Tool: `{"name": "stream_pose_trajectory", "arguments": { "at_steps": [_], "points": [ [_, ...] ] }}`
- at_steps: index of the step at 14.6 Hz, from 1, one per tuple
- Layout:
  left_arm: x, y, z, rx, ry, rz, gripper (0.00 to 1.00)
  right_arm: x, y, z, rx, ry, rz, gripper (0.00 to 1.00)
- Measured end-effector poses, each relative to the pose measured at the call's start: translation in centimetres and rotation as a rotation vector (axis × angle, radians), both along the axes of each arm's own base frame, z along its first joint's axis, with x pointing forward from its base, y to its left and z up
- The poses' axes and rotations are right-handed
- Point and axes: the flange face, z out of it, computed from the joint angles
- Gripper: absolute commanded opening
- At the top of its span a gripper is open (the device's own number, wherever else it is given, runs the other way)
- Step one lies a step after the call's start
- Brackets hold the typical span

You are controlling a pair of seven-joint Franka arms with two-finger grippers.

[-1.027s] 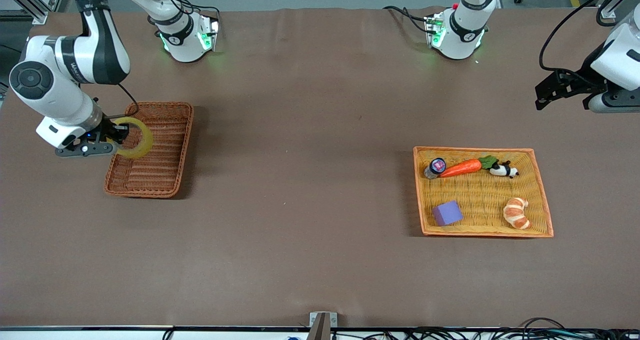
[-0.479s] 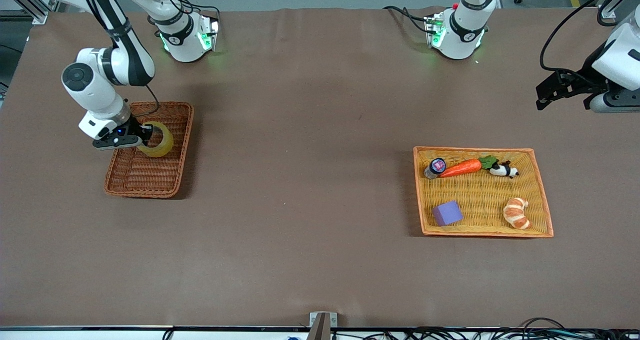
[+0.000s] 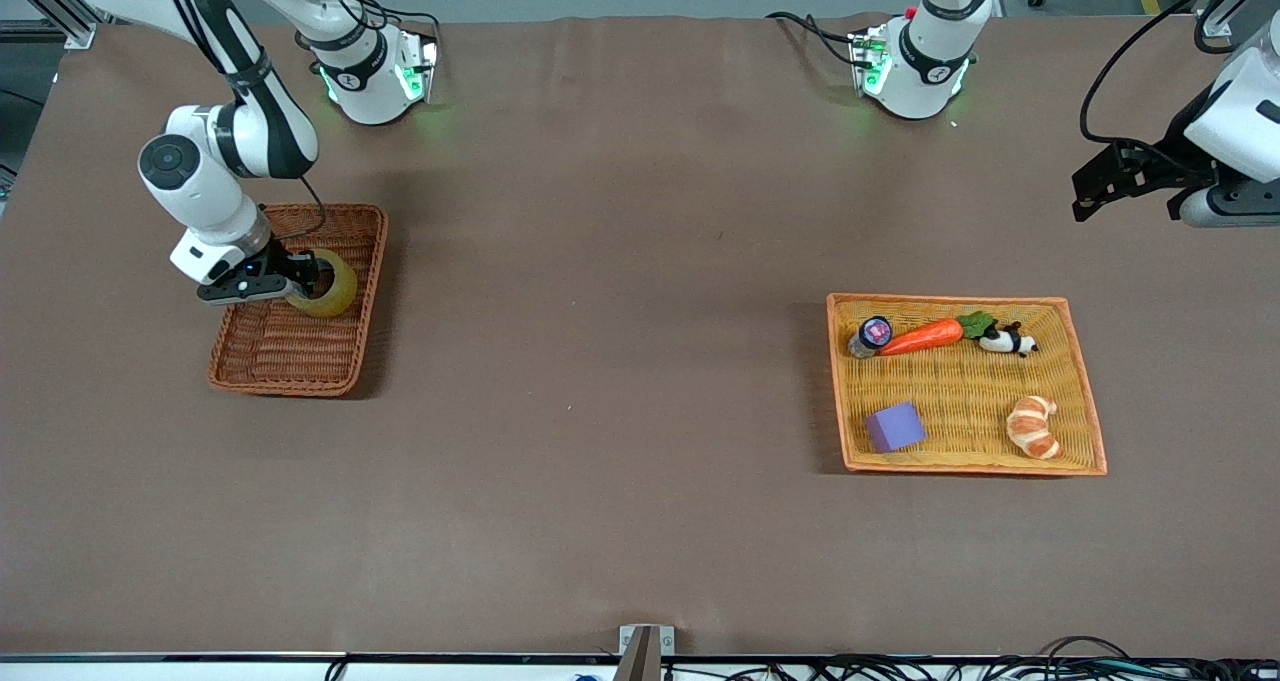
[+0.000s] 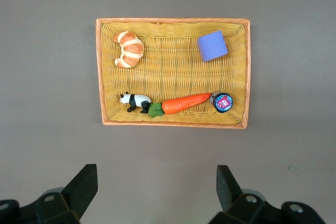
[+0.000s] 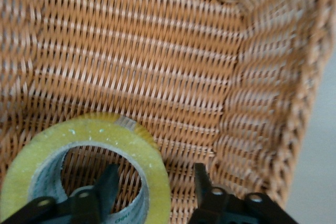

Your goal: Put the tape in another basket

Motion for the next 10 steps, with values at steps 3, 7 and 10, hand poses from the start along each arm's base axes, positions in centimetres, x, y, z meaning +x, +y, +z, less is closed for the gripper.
{"name": "stream_pose_trajectory", "arguments": {
  "at_steps": [3,7,10],
  "points": [
    [0.2,-0.4,0.3,-0.001,-0.007,-0.007,1.00,3.3,-0.3,7.5,-0.024,-0.004,-0.057,1.00],
    [0.3,-0.5,0.3,-0.002,-0.008,-0.010,1.00,7.1,2.1,19.9,0.019,0.027,-0.135,1.00],
    [0.2,-0.9,0.4,-0.001,-0.006,-0.016,1.00,9.2,2.9,29.4,0.044,0.024,-0.195,1.00]
  ]
}}
